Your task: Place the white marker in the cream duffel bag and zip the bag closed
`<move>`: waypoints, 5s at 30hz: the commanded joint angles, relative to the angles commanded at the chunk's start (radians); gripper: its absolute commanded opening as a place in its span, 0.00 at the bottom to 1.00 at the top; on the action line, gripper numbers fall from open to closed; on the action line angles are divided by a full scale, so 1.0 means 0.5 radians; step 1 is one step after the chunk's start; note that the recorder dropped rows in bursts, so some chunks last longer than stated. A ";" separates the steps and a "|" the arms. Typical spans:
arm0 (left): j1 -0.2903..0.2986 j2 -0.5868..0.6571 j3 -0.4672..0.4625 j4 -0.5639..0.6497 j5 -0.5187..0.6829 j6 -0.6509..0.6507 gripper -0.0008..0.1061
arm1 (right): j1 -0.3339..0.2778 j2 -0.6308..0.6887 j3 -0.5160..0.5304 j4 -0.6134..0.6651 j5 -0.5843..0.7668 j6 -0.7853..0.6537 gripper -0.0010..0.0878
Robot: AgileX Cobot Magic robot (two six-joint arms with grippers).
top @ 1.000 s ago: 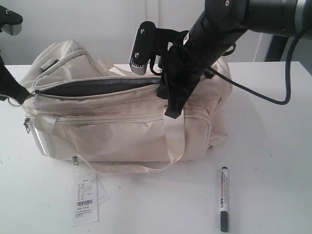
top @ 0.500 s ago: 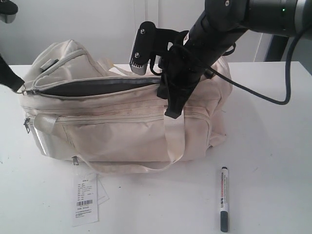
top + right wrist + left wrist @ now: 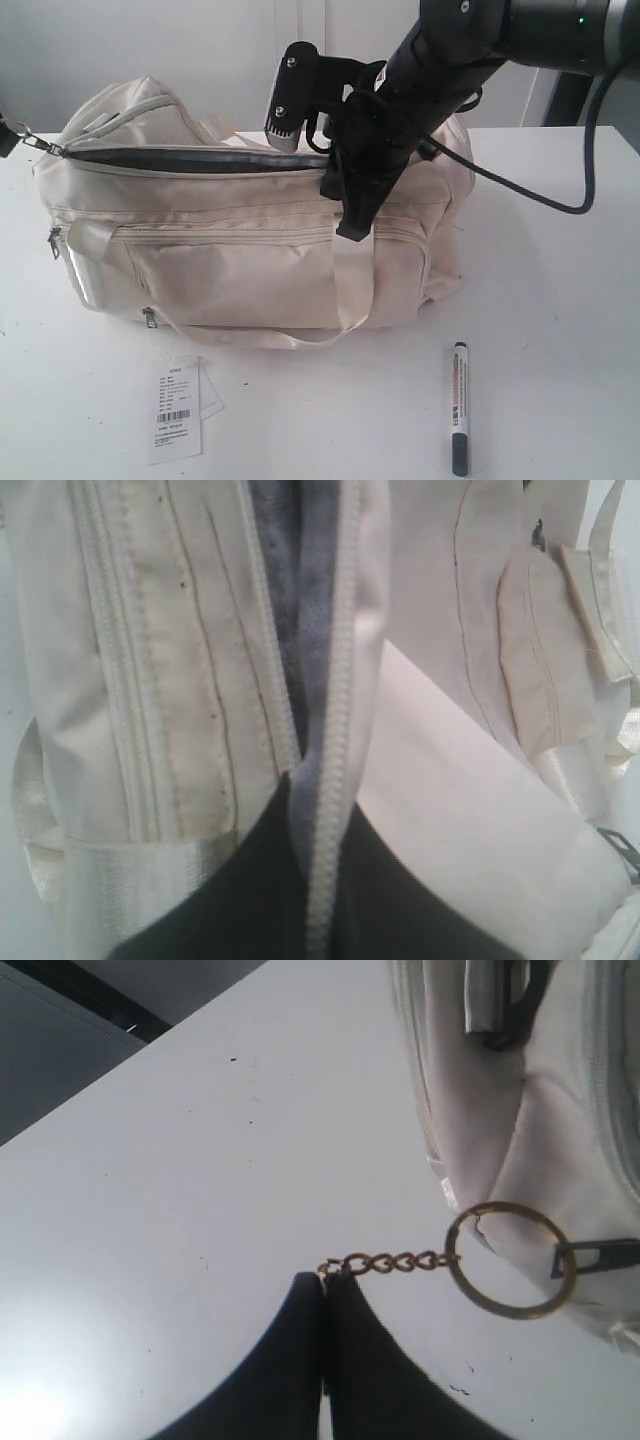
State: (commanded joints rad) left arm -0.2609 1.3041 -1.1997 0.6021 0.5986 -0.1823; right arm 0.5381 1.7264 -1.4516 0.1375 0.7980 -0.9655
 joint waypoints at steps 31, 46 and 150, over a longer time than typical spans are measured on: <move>0.116 0.164 0.000 0.152 -0.349 -0.101 0.01 | 0.000 0.000 0.000 -0.002 0.155 -0.540 0.01; 0.116 0.164 0.000 -0.526 0.143 0.017 0.70 | 0.000 0.000 0.000 -0.002 0.165 -0.627 0.01; 0.147 -0.256 1.301 -4.693 -0.817 1.762 0.64 | 0.419 0.338 -0.404 0.096 -0.572 0.474 0.01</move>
State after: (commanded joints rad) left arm -0.1876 1.1763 -0.5490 -1.7444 0.1901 0.6986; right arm 0.7475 1.8952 -1.6535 0.1852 0.5120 -0.7283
